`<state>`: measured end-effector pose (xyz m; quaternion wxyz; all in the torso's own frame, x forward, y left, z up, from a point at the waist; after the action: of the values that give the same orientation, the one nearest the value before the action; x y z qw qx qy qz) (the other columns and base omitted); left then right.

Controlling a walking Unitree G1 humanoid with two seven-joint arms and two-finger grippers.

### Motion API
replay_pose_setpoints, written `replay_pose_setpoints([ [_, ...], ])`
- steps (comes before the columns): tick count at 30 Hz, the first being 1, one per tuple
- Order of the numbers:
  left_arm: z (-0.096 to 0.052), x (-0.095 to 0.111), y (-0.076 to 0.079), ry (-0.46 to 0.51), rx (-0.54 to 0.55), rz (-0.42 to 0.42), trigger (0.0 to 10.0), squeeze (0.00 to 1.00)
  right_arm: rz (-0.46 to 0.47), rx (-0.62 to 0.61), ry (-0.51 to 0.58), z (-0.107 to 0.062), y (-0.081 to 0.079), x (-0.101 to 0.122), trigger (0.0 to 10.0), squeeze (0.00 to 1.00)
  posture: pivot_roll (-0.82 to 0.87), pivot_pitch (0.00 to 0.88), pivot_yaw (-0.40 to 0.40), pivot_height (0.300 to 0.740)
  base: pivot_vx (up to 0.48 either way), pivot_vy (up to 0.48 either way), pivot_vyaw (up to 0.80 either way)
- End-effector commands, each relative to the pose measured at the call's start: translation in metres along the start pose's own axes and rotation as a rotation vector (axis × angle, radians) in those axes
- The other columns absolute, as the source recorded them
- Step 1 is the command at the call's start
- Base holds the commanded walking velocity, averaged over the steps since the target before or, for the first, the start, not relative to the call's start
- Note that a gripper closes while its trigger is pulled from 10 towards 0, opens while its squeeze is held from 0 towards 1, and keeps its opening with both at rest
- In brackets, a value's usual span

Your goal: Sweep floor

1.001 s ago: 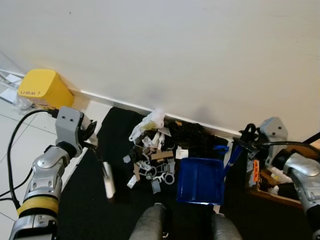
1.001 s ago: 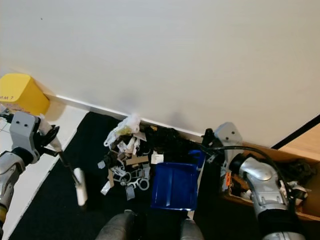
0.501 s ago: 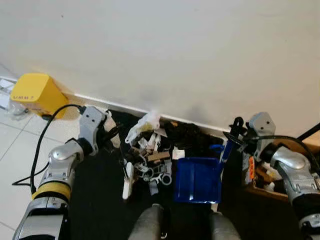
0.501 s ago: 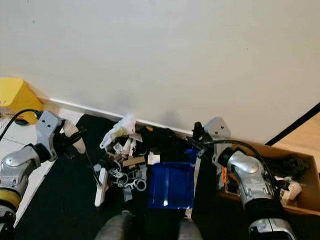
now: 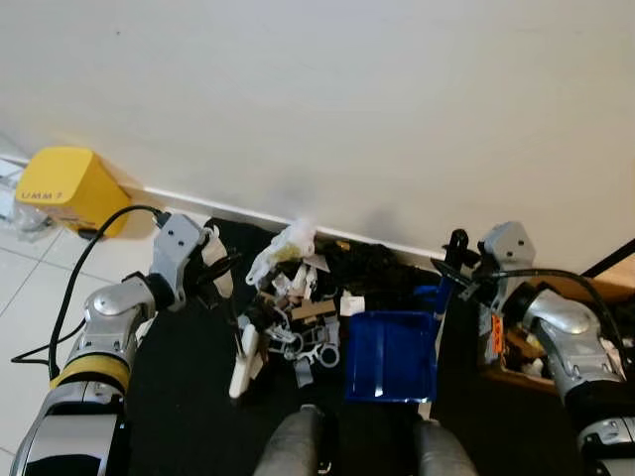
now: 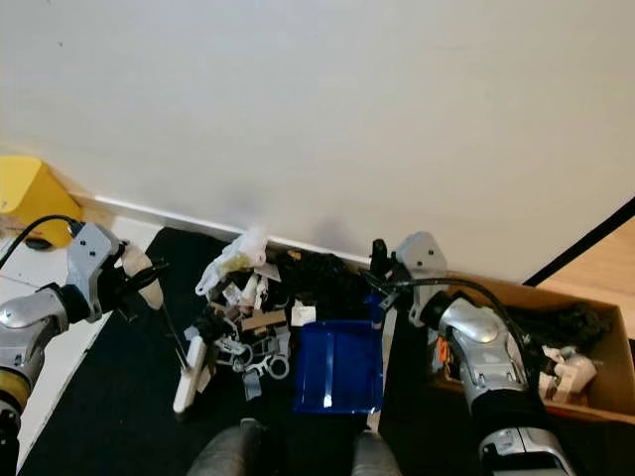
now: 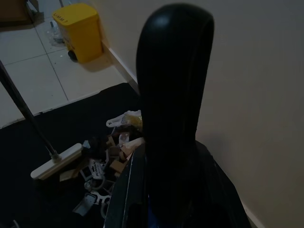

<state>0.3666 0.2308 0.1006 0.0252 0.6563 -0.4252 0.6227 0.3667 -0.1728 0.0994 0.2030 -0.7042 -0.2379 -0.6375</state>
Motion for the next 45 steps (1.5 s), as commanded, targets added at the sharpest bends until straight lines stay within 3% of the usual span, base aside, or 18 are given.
replay_pose_setpoints([
  [1, -0.009, -0.007, -0.006, -0.037, 0.015, 0.028, 10.0, 0.00, 0.049, 0.038, -0.065, 0.000, -0.014, -0.024, 10.0, 0.00, 0.14, 0.266, 0.076, 0.740, 0.000, 0.000, 0.00],
  [4, -0.014, -0.019, -0.013, -0.100, 0.072, 0.031, 10.0, 0.00, 0.036, 0.047, -0.081, -0.002, -0.017, -0.029, 10.0, 0.00, 0.12, 0.297, 0.073, 0.740, 0.000, 0.000, 0.00],
  [7, -0.013, -0.019, -0.016, -0.101, 0.097, 0.014, 10.0, 0.00, 0.036, 0.049, -0.079, -0.002, -0.017, -0.029, 10.0, 0.00, 0.11, 0.317, 0.071, 0.740, 0.000, 0.000, 0.00],
  [17, 0.024, 0.024, -0.025, 0.071, 0.148, -0.082, 10.0, 0.00, 0.046, 0.075, -0.059, -0.003, -0.024, -0.026, 10.0, 0.00, 0.08, 0.368, 0.083, 0.740, 0.000, 0.000, 0.00],
  [20, 0.038, 0.036, -0.019, 0.116, 0.121, -0.105, 10.0, 0.00, 0.052, 0.079, -0.064, -0.003, -0.026, -0.029, 10.0, 0.00, 0.08, 0.372, 0.090, 0.740, 0.000, 0.000, 0.00],
  [21, 0.049, 0.046, -0.009, 0.159, 0.081, -0.138, 10.0, 0.00, 0.056, 0.081, -0.068, -0.004, -0.027, -0.030, 10.0, 0.00, 0.08, 0.375, 0.095, 0.740, 0.000, 0.000, 0.00],
  [23, 0.054, 0.050, -0.004, 0.176, 0.061, -0.155, 10.0, 0.00, 0.058, 0.080, -0.069, -0.004, -0.028, -0.031, 10.0, 0.00, 0.07, 0.377, 0.098, 0.740, 0.000, 0.000, 0.00],
  [24, 0.061, 0.055, 0.006, 0.198, 0.020, -0.180, 10.0, 0.00, 0.061, 0.079, -0.068, -0.004, -0.028, -0.031, 10.0, 0.00, 0.07, 0.381, 0.102, 0.740, 0.000, 0.000, 0.00],
  [34, 0.074, 0.066, 0.036, 0.272, -0.099, -0.297, 10.0, 0.00, 0.068, 0.090, -0.048, 0.000, -0.029, -0.023, 10.0, 0.00, 0.07, 0.391, 0.103, 0.740, 0.000, 0.000, 0.00],
  [40, 0.078, 0.074, 0.041, 0.310, -0.128, -0.317, 10.0, 0.00, 0.068, 0.101, -0.045, 0.002, -0.032, -0.021, 10.0, 0.00, 0.07, 0.393, 0.100, 0.740, 0.000, 0.000, 0.00],
  [45, 0.088, 0.101, 0.053, 0.417, -0.169, -0.350, 10.0, 0.00, 0.076, 0.110, -0.044, 0.004, -0.036, -0.022, 10.0, 0.00, 0.07, 0.391, 0.100, 0.740, 0.000, 0.000, 0.00],
])
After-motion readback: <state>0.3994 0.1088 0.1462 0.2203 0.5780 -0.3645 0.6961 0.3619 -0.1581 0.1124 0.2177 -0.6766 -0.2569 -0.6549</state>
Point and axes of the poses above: a point about 5 cm out from each wrist's last joint towards the gripper, its own z axis pointing out of the wrist towards the gripper, its own x axis along the axis of the wrist's last joint, y = z × x, the point moved 6 cm from there along z, pointing out of the wrist towards the gripper, and after that the axes turned 14 degrees about z, right-handed, at the moved point
